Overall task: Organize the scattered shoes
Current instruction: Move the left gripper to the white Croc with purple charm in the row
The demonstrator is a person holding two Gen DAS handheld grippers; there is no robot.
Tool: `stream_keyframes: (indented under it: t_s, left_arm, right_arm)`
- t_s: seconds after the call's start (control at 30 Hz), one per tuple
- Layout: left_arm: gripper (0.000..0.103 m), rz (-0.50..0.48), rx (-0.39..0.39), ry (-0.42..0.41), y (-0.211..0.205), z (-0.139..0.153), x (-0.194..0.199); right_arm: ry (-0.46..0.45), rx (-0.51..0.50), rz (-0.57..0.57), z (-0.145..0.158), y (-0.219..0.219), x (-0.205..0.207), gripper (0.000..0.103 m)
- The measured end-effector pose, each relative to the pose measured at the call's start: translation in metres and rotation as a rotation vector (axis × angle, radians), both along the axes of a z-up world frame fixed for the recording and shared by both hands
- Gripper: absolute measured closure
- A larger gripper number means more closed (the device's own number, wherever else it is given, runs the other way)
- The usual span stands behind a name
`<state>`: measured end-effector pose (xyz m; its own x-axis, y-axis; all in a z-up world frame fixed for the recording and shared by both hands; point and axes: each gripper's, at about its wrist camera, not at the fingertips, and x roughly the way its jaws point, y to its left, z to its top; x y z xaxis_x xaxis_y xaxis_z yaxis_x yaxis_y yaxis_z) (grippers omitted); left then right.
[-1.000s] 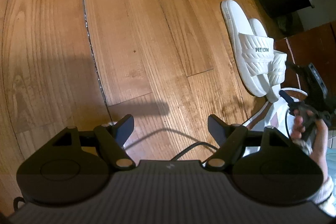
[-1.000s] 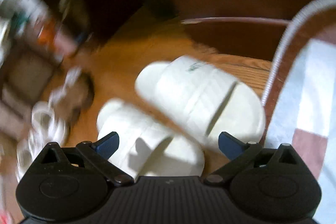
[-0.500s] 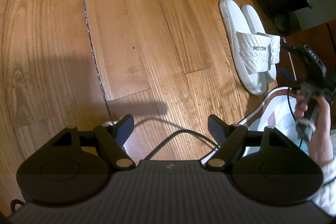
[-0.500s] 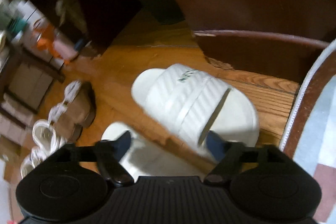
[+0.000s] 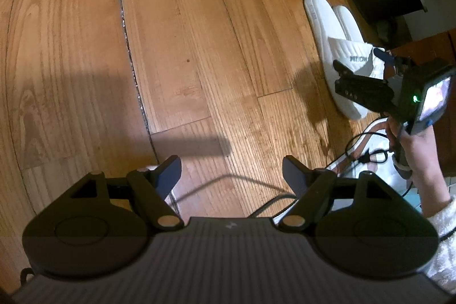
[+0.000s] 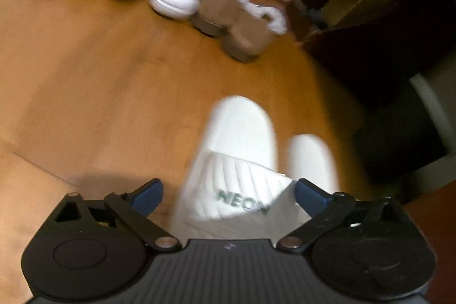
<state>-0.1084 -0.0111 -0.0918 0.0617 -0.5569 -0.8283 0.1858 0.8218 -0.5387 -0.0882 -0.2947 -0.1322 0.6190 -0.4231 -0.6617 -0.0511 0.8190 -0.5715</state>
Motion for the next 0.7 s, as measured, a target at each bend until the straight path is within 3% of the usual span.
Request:
stream_keyframes:
  t_s: [0.1,0.23,0.33,0.4,0.47,0.5,0.6,0.7]
  left_arm:
    - [0.025,-0.002,-0.002,-0.002,0.0,0.0,0.001]
    - [0.025,0.003,-0.006,-0.006,-0.003,0.0,0.002]
    - [0.025,0.022,0.006,-0.028,-0.001,0.002,0.006]
    - [0.025,0.038,0.025,-0.056,0.003,0.006,0.011]
    - [0.025,0.059,0.045,-0.083,0.009,0.011,0.016]
    - [0.025,0.073,0.056,-0.097,0.014,0.013,0.019]
    - [0.025,0.123,0.118,-0.145,0.034,0.021,0.03]
    - [0.025,0.18,0.156,-0.177,0.054,0.028,0.04]
  right_arm:
    - [-0.054,0.177,-0.143,0.01,-0.04,-0.008,0.012]
    - [-0.088,0.267,-0.273,0.015,-0.07,-0.012,0.008]
    - [-0.127,0.507,-0.366,0.043,-0.065,-0.015,0.009]
    - [-0.148,0.749,-0.392,0.059,-0.054,-0.024,0.004]
    - [-0.14,0.918,-0.406,0.062,-0.042,-0.017,0.004]
    - [-0.12,1.068,-0.407,0.061,-0.025,-0.009,0.004]
    - [-0.066,1.209,-0.381,0.058,0.016,0.017,0.004]
    - [-0.023,1.267,-0.34,0.059,0.054,0.043,0.004]
